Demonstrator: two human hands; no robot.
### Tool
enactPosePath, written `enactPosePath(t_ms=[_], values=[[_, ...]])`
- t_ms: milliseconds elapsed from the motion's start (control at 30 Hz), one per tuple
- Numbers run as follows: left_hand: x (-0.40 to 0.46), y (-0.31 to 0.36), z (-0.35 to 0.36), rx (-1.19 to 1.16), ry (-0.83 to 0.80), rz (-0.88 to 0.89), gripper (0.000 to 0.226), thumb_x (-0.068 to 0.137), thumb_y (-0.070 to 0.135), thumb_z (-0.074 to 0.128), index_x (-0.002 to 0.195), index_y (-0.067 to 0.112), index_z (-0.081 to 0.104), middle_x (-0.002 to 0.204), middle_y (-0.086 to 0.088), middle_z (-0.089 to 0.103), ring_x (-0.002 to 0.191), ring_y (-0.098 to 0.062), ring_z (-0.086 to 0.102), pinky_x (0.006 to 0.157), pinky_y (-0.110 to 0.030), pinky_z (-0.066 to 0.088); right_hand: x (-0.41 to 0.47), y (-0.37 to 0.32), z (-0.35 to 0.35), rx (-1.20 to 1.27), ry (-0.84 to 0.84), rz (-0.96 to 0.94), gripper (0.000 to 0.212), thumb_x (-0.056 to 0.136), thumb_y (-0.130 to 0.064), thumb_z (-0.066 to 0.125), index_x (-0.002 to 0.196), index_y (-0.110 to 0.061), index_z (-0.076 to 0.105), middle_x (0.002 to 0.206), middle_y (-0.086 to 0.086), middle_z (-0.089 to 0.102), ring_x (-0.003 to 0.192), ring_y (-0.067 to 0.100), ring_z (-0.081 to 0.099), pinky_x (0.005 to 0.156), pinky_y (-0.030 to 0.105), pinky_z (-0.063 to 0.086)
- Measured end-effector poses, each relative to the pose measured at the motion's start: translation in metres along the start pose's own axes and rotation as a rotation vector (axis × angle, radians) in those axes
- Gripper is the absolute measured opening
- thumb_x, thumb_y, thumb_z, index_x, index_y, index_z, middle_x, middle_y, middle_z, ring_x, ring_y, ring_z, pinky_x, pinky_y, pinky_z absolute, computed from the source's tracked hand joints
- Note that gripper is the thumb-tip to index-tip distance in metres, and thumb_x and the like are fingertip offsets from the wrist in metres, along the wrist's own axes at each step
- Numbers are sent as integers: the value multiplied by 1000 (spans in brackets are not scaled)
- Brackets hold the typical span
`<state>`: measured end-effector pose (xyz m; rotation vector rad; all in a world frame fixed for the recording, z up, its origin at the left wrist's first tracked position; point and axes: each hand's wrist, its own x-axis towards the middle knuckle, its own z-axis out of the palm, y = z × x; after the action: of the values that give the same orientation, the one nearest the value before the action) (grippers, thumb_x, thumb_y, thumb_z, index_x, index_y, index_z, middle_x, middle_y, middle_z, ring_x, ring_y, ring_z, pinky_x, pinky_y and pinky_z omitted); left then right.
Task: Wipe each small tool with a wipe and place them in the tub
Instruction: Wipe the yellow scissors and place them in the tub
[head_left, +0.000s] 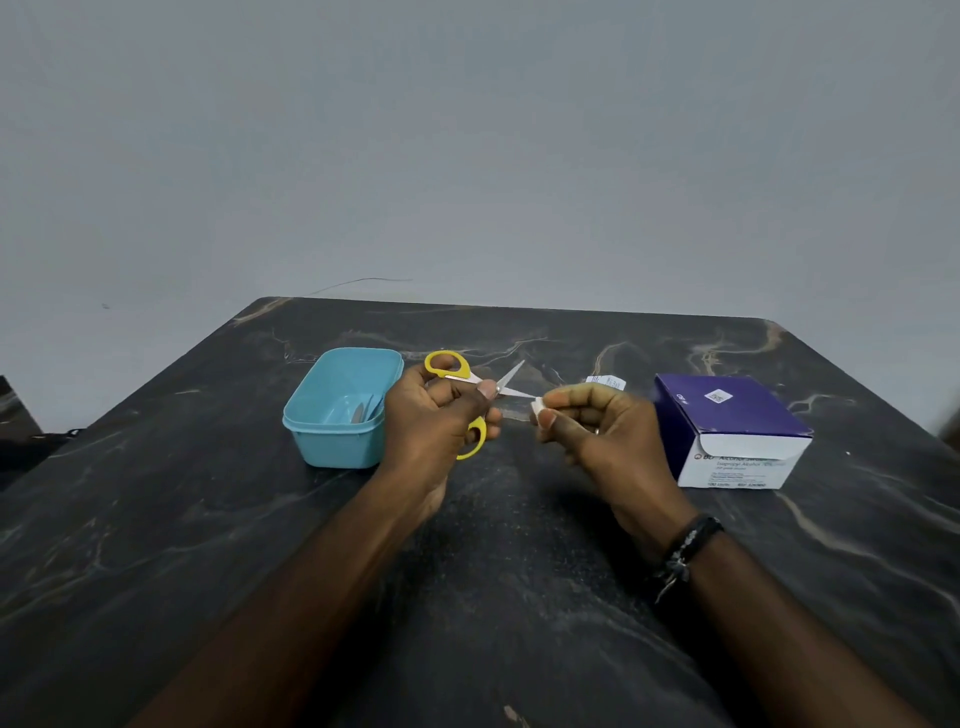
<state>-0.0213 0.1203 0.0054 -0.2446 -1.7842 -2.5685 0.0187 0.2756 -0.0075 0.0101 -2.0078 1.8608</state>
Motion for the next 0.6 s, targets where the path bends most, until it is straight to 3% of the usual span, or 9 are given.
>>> enactPosePath(t_ms=[233,600], values=[[-3,-1,0,156,-43,41,26,87,0,66,111,-6,55,76,-8,70,56,-13,64,54,-27,56,2,0,-4,61,22,51,17,90,0,64,106,-5,68,80,4,76,69,12,70,51,18,49],[-5,-1,0,207,-109,50,14,91,2,63,105,4,62,79,-10,67,56,-14,61,55,-27,55,1,-4,-4,-69,-39,17,14,87,-4,68,90,-17,73,71,-1,75,66,7,68,53,18,48]])
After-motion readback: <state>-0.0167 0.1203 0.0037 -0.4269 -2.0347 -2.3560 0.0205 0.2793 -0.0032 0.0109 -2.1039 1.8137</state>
